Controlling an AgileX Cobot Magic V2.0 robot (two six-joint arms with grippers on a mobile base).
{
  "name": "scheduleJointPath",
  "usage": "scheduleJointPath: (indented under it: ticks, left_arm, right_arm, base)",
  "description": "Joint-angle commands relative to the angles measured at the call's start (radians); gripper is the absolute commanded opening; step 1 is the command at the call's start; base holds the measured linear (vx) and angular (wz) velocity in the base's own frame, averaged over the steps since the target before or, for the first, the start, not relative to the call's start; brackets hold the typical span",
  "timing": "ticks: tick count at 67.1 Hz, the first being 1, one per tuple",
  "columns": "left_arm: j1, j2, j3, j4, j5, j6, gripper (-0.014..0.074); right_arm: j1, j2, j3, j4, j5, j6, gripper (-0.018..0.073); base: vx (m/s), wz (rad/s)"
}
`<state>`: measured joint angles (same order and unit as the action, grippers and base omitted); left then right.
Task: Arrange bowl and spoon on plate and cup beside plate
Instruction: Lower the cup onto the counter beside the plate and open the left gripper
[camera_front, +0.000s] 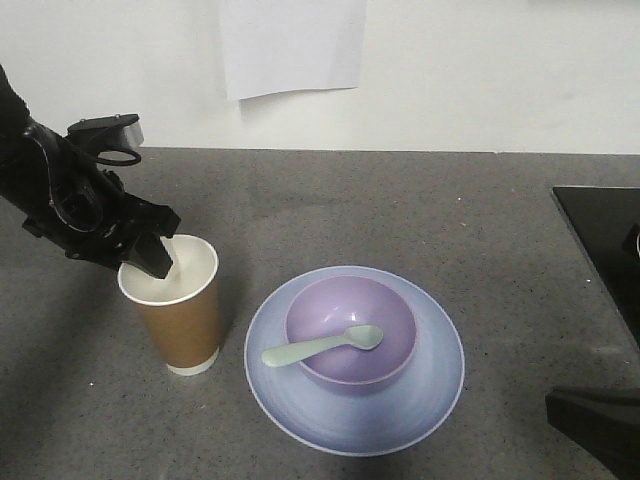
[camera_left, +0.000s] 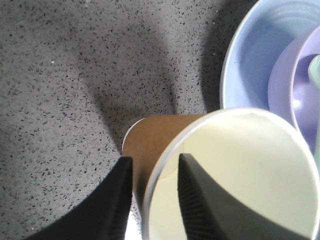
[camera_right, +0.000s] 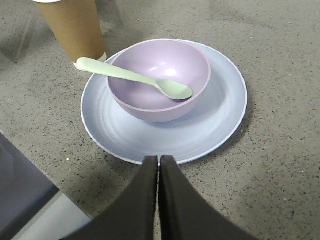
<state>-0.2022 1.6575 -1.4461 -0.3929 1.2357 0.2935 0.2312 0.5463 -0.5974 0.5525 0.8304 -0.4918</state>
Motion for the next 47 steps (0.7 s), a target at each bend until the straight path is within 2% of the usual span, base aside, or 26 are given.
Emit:
scheduleJointPath:
  ticks: [1,19,29,47]
  left_arm:
    - [-0.004,-0.036,-0.023,-0.038,0.015,0.001,0.0289]
    - [-0.004,-0.036,-0.024,-0.035,0.015,0.0,0.037]
    - [-0.004,-0.04,-0.025,-0.033,0.014,0.0,0.0379]
    - [-0.002,-0.09,-0.025,0.018,-0.007,-0.003,0.0379]
  right_arm:
    - [-0.001,0.004,-0.028,0.028,-0.049,-0.007,-0.0004]
    - [-0.001,0.004,-0.028,0.028,-0.049,-0.007,-0.0004]
    - [-0.001,0.004,-0.028,0.028,-0.049,-0.007,-0.0004]
    - [-0.001,0.004,-0.028,0.031,-0.049,-0.007,-0.0004]
  base:
    - [0.0,0.0]
    - [0.0,0.0]
    - [0.0,0.0]
    - [0.0,0.0]
